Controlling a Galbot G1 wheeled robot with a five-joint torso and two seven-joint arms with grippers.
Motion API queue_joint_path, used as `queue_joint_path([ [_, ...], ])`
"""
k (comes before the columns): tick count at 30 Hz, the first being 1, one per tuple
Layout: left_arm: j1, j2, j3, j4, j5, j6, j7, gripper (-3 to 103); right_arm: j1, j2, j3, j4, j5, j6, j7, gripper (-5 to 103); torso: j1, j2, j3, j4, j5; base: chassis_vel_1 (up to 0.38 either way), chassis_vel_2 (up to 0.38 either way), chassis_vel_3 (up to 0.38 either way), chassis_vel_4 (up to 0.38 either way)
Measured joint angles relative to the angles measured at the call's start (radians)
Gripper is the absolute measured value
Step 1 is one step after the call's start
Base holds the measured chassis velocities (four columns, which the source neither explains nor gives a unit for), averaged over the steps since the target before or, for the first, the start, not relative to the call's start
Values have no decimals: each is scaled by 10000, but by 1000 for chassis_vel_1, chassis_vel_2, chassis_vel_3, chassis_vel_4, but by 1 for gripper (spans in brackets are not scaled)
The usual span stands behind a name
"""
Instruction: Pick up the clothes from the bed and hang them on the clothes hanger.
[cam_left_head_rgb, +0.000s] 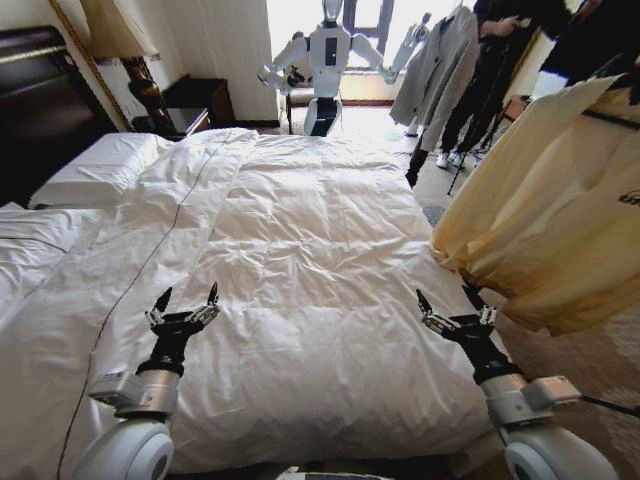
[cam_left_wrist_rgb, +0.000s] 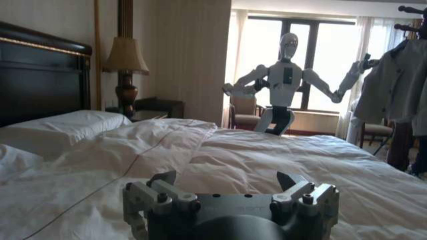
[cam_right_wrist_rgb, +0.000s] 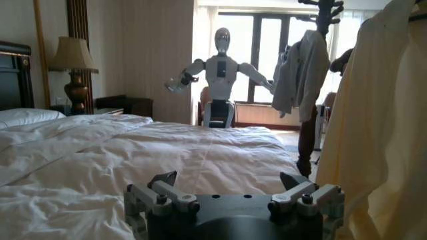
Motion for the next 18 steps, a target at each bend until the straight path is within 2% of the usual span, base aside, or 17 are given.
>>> queue_joint_path([
  [18,0,0,0,0,0,0,-2,100,-1,0,6,-3,6,6,-1,100,0,0,0,0,0,0,0,0,0],
])
